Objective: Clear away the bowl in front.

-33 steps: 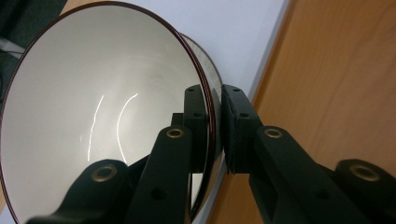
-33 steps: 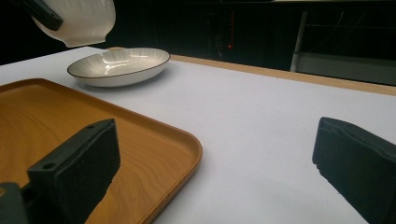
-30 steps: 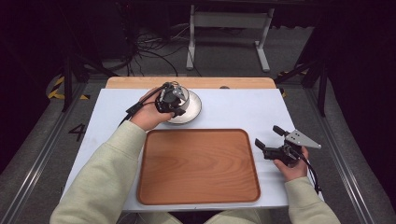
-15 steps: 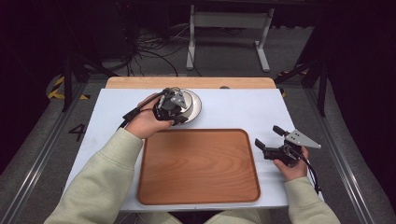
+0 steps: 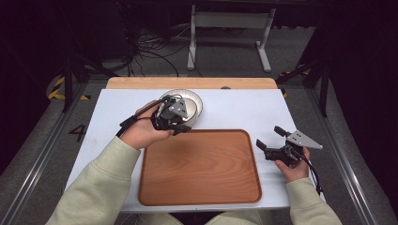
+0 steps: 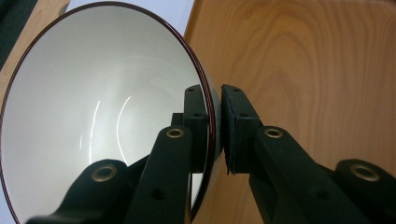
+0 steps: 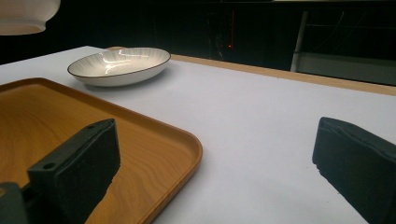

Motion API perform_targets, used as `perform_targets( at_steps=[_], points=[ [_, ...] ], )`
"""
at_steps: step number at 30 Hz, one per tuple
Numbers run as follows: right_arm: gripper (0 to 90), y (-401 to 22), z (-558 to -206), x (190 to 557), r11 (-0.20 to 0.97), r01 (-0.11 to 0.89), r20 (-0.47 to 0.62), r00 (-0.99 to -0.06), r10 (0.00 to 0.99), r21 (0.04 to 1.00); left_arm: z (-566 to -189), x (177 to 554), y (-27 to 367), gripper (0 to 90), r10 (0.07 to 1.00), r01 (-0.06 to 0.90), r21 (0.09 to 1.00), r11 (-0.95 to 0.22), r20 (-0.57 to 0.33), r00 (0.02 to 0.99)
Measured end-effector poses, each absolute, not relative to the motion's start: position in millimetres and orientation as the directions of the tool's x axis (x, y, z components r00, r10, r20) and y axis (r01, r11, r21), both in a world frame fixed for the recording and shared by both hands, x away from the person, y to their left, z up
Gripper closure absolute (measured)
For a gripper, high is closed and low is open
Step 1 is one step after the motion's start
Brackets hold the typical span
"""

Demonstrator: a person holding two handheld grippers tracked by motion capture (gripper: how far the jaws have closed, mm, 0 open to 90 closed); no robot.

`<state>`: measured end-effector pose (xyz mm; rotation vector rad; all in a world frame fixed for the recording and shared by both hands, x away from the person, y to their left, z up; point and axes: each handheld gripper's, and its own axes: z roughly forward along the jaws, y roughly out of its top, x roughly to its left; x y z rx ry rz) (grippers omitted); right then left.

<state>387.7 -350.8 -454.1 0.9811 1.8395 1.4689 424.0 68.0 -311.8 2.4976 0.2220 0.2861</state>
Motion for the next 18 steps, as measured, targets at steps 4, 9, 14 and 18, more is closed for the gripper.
perform_targets(
  at_steps=[4, 9, 14, 18],
  points=[
    [1.5, -350.9, -454.1, 387.8, 0.121, 0.187, 0.005, -0.559, 0.829, 0.975, -310.3, 416.2, 68.7, 81.6, 0.206, 0.077, 0.611, -0.788, 0.143, 0.968],
    [1.5, -350.9, -454.1, 387.8, 0.12, 0.188, 0.006, -0.558, 0.83, 0.975, -312.7, 407.8, 70.0, 81.6, 0.191, 0.068, 0.648, -0.759, 0.122, 0.974],
    [1.5, -350.8, -454.1, 387.7, 0.121, 0.187, 0.004, -0.559, 0.829, 0.975, -315.2, 400.6, 68.3, 81.5, 0.183, 0.064, 0.64, -0.766, 0.122, 0.975],
    [1.5, -350.9, -454.1, 387.8, 0.121, 0.187, 0.004, -0.559, 0.829, 0.975, -316.8, 398.0, 68.2, 81.6, 0.18, 0.059, 0.651, -0.757, 0.121, 0.976]
  ],
)
